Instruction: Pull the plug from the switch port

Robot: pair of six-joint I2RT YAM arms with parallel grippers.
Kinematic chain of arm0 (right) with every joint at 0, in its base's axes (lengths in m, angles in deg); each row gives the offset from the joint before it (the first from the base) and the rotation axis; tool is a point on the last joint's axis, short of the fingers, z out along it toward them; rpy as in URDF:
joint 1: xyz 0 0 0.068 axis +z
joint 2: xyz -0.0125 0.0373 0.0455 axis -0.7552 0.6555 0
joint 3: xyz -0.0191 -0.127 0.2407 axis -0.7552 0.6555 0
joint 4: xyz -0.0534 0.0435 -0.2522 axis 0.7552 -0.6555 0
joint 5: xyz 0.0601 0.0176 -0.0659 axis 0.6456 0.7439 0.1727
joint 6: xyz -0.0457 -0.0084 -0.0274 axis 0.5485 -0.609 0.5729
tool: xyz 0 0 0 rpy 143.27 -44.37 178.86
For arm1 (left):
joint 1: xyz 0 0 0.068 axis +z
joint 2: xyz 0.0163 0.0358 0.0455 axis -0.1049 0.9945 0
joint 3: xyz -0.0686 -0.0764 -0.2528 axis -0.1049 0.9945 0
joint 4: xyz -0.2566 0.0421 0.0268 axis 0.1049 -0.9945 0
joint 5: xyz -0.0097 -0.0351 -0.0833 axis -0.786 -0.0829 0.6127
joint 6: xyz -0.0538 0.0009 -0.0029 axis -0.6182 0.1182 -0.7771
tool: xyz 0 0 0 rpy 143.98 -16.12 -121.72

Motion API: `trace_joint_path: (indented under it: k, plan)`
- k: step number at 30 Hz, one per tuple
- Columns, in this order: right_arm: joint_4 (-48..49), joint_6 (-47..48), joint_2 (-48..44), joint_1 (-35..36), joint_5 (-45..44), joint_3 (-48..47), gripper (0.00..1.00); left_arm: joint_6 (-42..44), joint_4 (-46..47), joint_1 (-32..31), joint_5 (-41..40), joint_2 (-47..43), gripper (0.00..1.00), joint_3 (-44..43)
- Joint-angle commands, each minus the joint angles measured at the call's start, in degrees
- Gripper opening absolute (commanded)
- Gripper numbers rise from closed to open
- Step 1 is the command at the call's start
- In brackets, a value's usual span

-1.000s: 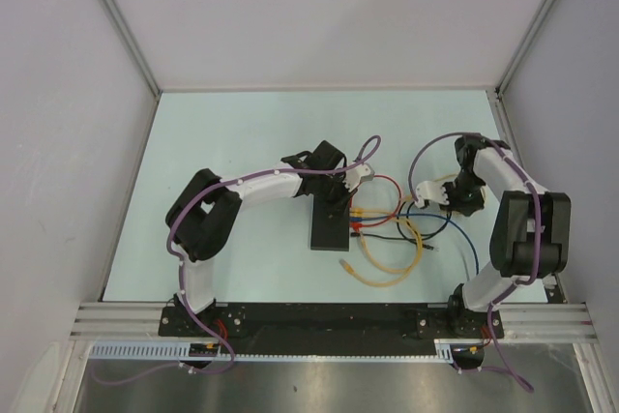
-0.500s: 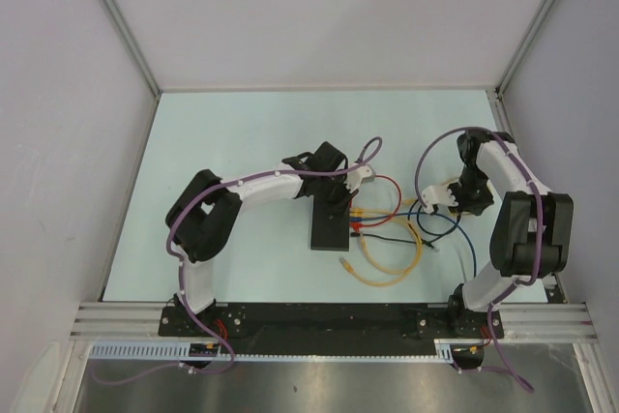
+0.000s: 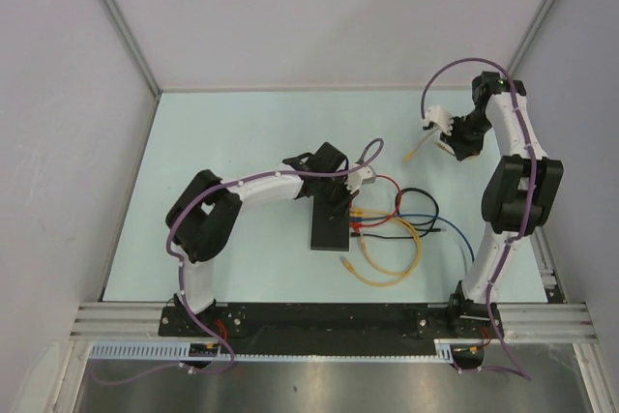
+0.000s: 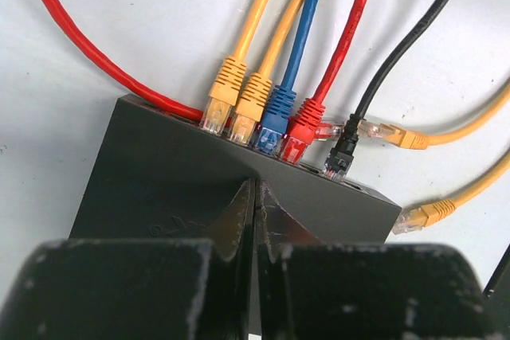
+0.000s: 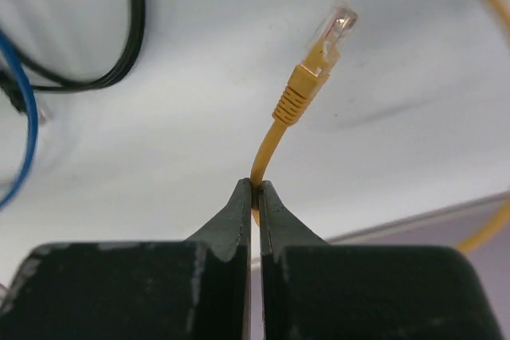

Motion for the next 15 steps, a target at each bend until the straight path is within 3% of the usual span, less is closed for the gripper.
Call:
trace_joint_path:
  k: [1,3,7,8,9,13,14,15]
  plan:
    - [-8.7,-11.3,4.5,-3.0,7.7,-0.6,0.00,1.3,-3.2,-0.8,-1.4,0.3,0.04,1.7]
    - [-4.6,-8.4,2.7,-2.4,4.6,4.4,0.00,1.4,-3.2,-0.7,-1.5,-0.1,0.04,2.1]
    - [6.4,-13.4,1.5,-1.9,0.5,10.4,0.02,1.7,-3.2,-0.7,-1.5,0.1,0.04,2.1]
    - [8.8,-16.5,1.9,-2.0,0.5,11.0,0.20,1.7,-3.3,-0.9,-1.4,0.2,0.04,2.1]
    - [9.9,-17.9,2.1,-2.1,1.1,11.5,0.31,1.7,-3.3,-0.9,-1.4,0.3,0.04,1.8]
    - [11.8,-23.8,0.8,-2.4,6.2,11.6,0.57,1.8,-3.6,-1.0,-1.8,0.1,0.04,1.6]
    - [13.1,-25.6,0.1,-2.5,9.3,11.2,0.89,1.8,-3.6,-1.0,-1.9,0.0,0.04,1.9]
    - [14.2,-30.3,-2.9,-2.6,11.3,10.4,0.99,1.8,-3.8,-1.0,-2.1,-0.1,0.04,2.0]
